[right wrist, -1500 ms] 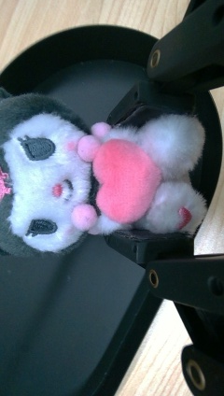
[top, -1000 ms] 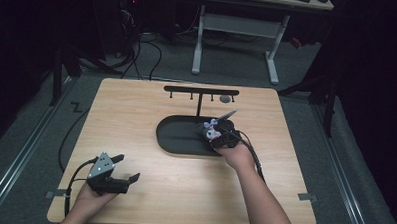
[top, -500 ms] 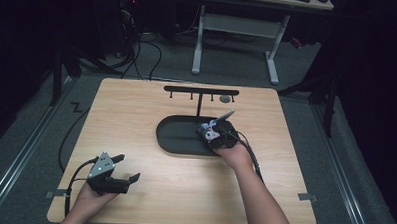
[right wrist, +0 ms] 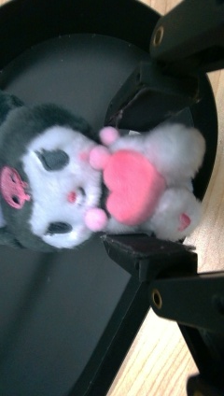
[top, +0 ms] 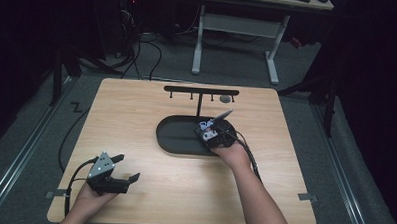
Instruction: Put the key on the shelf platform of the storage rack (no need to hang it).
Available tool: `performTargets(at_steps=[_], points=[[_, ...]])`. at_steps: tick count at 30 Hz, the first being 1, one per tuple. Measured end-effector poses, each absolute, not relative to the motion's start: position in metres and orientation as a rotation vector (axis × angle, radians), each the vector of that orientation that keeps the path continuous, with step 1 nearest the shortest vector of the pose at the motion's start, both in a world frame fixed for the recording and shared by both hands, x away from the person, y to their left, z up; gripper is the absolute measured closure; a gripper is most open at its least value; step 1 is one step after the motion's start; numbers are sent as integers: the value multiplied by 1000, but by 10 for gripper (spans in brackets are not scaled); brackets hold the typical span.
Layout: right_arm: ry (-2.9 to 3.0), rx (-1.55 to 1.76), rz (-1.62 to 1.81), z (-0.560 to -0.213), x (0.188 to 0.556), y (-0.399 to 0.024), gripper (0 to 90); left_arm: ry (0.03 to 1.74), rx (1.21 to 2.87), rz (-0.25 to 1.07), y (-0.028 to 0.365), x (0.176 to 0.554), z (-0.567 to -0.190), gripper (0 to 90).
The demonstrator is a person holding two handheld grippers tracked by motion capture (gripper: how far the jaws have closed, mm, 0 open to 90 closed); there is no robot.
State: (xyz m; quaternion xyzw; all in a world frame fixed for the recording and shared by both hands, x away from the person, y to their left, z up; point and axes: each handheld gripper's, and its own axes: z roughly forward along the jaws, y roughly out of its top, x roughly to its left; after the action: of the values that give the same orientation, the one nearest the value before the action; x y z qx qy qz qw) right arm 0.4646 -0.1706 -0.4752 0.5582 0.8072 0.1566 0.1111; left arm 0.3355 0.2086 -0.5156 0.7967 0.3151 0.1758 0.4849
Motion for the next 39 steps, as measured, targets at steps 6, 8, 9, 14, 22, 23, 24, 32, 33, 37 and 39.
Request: performTargets(at_steps=[6,8,9,14,22,23,24,32,33,37,39], points=[[2356,1654,486,-468,462,-174,303,767,1941,427,208,336,-516,115],[2354,1657,509,-466,460,-176,293,766,1943,427,208,336,-516,115],[2351,1664,514,-465,459,-176,287,767,1942,428,208,336,-516,115],[2334,1654,565,-460,452,-180,277,767,1940,430,207,336,-516,115],[2284,1642,640,-458,430,-195,277,767,1951,430,206,335,-517,115],[2280,1632,655,-459,426,-197,277,766,1952,431,206,335,-517,115],[2275,1621,666,-460,422,-199,277,766,1953,432,206,335,-517,115],[2217,1563,736,-467,392,-217,276,764,1966,431,204,335,-518,115],[2210,1554,744,-468,388,-219,277,764,1967,432,204,335,-518,115],[2187,1518,785,-476,372,-225,277,764,1970,432,204,335,-518,115],[2175,1499,814,-481,363,-227,277,762,1974,430,203,335,-519,115]])
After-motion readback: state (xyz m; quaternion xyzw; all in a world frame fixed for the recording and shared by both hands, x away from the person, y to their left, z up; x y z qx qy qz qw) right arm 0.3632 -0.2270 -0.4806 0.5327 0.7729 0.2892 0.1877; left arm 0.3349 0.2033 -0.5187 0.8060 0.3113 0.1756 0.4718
